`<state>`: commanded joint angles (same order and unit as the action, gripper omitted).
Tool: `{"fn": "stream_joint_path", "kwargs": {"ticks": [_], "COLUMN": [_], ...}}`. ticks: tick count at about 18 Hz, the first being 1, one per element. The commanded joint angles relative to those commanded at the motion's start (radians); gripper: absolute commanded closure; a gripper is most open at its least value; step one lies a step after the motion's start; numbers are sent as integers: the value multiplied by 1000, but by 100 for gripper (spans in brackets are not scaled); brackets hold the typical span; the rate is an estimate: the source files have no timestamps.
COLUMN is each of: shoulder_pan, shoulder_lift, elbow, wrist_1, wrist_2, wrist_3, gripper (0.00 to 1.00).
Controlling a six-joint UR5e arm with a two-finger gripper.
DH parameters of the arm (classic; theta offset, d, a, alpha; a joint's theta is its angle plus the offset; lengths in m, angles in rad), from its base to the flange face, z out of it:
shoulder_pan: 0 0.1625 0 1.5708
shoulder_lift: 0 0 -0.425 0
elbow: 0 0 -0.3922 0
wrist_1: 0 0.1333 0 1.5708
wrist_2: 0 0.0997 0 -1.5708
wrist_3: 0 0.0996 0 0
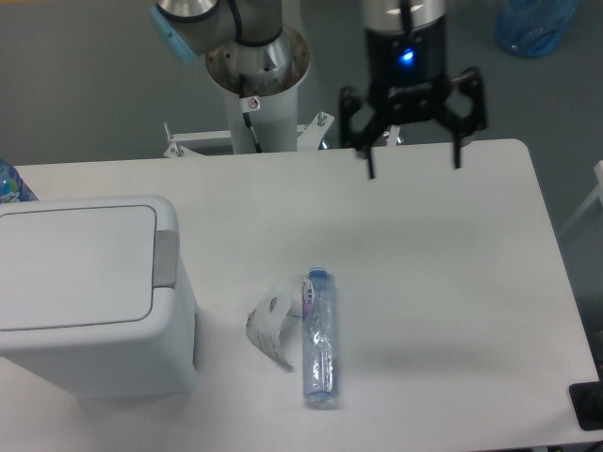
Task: Open the trash can
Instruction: 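Move the open gripper over the table toward the white trash can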
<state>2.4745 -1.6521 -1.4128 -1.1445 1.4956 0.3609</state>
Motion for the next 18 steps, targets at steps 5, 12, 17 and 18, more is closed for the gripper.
{"fn": "stream_joint_path", "kwargs": {"ticks": [5,12,17,18], "shoulder_pan": [-54,-78,-109,-114], "shoulder_lift": [-14,-20,-23,-23], "elbow": [6,14,0,0], "wrist_1": [55,65,63,63], "wrist_2": [-34,-52,-54,-54], "wrist_3": [-131,-226,-232,-250], "gripper": [0,0,0,0]}}
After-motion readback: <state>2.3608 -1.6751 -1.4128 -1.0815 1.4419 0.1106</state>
